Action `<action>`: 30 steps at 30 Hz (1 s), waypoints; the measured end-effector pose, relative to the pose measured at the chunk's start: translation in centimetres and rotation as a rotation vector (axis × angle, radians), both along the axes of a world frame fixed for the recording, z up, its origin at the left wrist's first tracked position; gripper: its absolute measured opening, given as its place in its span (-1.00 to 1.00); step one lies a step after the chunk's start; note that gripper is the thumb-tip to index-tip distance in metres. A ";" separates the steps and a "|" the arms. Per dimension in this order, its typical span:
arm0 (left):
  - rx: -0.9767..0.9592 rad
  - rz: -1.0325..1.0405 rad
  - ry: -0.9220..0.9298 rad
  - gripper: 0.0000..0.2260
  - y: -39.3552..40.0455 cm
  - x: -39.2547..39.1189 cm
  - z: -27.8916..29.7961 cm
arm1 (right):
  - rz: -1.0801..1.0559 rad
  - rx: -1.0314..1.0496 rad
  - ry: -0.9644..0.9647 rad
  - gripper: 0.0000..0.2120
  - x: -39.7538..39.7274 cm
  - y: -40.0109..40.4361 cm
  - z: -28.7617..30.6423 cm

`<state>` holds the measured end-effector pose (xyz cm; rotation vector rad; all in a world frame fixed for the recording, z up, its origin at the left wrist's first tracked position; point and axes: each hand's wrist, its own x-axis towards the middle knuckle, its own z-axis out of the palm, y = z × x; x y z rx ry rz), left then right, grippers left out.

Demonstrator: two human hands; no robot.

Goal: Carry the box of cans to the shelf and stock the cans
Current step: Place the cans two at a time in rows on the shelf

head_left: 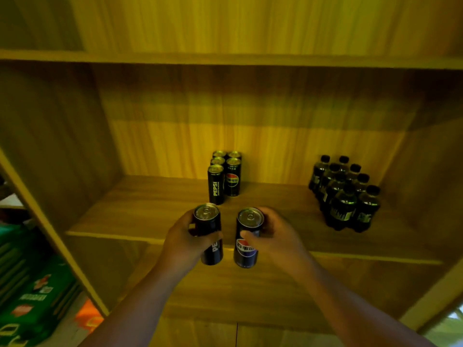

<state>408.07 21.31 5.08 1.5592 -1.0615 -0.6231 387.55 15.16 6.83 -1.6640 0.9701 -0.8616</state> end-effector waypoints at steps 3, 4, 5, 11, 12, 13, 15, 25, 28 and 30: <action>-0.009 -0.010 -0.034 -0.46 -2.5 1.9 0.0 | -0.069 0.001 0.007 -0.52 1.8 -1.7 0.5; -0.004 -0.023 -0.052 -0.45 -3.4 2.7 0.0 | -0.099 -0.002 0.012 -0.54 2.5 -2.3 0.6; -0.004 -0.033 -0.062 -0.44 -4.2 3.5 -0.1 | -0.129 -0.003 0.010 -0.56 3.2 -2.9 0.6; -0.010 -0.115 -0.120 -0.45 -8.9 6.6 -0.9 | -0.229 0.025 -0.051 -0.56 6.7 -6.5 0.3; 0.000 -0.111 -0.124 -0.45 -9.5 6.9 -1.1 | -0.237 0.034 -0.049 -0.55 7.2 -7.1 0.0; 0.007 -0.110 -0.128 -0.44 -10.2 7.1 -1.3 | -0.240 0.038 -0.041 -0.54 7.7 -7.9 -0.3; 0.011 -0.115 -0.129 -0.42 -11.5 7.2 -2.0 | -0.247 0.039 -0.029 -0.53 8.3 -9.4 -0.9; -0.012 -0.035 -0.120 -0.44 -16.3 7.6 -4.4 | -0.232 0.048 -0.036 -0.55 9.5 -16.8 -2.9; -0.025 -0.015 -0.096 -0.43 -17.2 7.6 -5.0 | -0.227 0.053 -0.050 -0.54 9.9 -17.8 -3.4; -0.040 -0.002 -0.079 -0.43 -17.6 7.4 -5.3 | -0.217 0.054 -0.055 -0.54 10.2 -18.4 -3.5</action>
